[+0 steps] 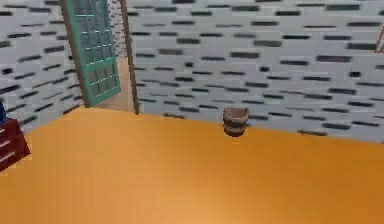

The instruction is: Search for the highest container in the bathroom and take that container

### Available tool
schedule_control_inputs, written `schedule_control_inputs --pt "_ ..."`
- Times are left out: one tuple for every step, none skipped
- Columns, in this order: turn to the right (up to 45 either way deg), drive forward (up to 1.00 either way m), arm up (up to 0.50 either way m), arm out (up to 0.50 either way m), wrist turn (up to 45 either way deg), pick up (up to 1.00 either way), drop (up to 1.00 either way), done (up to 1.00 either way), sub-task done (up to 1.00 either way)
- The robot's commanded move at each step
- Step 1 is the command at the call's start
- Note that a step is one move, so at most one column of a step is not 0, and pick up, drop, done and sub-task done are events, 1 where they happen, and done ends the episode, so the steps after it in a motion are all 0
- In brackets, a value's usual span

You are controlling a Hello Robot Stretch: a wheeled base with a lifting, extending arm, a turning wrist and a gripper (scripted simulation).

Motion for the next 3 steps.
schedule_control_inputs --pt "-42.0 0.00 0.00 0.00 0.0 0.00 0.00 0.00 0.00" --pt "0.0 0.40 0.00 0.00 0.0 0.00 0.00 0.00 0.00" --pt "-27.0 0.00 0.00 0.00 0.0 0.00 0.00 0.00 0.00"
